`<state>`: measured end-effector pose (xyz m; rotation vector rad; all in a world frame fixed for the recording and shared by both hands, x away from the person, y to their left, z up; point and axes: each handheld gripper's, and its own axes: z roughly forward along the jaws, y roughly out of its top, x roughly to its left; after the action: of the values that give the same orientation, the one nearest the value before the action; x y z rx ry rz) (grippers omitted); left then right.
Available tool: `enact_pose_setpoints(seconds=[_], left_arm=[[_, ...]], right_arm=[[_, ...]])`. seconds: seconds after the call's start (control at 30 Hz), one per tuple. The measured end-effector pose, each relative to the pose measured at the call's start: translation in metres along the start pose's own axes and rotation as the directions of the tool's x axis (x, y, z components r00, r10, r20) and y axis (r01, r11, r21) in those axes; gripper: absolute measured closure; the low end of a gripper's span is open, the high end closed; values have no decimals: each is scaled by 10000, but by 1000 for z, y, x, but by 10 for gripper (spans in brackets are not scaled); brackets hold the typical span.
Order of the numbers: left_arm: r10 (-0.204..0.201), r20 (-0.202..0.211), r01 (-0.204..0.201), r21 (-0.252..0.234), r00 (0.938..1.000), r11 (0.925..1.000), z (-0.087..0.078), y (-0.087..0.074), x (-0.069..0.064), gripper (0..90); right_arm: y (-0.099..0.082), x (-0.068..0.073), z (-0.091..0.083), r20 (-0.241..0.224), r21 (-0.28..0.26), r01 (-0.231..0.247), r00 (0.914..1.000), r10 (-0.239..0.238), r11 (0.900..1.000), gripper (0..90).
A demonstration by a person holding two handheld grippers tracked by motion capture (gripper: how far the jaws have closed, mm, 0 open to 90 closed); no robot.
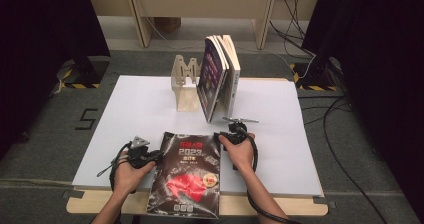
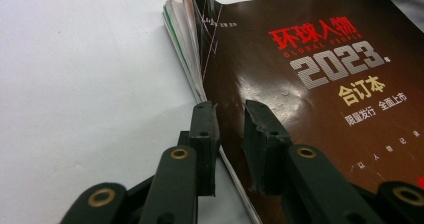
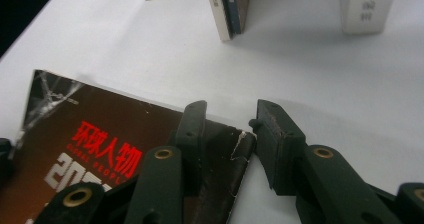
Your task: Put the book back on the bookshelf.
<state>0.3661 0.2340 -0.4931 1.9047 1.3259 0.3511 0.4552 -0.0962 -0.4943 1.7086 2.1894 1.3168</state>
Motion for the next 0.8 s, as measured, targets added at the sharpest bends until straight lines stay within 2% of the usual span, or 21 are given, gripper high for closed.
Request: enact_pose_setpoints(seconds=[0.13,0.3,0.47,0.67,0.8], left_arm=[[26,8,-26,26,10000,10000,0,0,-1,746],[14,22,-14,20,10000,10000,0,0,0,745],[9,-1,-9,21,10000,10000,0,0,-1,745],[26,-64,-25,6,10000,10000,0,0,-2,746],[4,-57,-4,-6,10000,10000,0,0,-2,747]], right_arm=[[-4,0,-5,-143,63,-272,9995,272,9996,628],[-5,-1,-7,-176,99,-422,9989,423,9991,634],[-6,-2,-8,-179,100,-404,9990,405,9991,638],[-10,0,-8,-366,-42,-900,9953,898,9959,638],[-11,0,-11,-512,160,-1135,9921,1142,9934,628]])
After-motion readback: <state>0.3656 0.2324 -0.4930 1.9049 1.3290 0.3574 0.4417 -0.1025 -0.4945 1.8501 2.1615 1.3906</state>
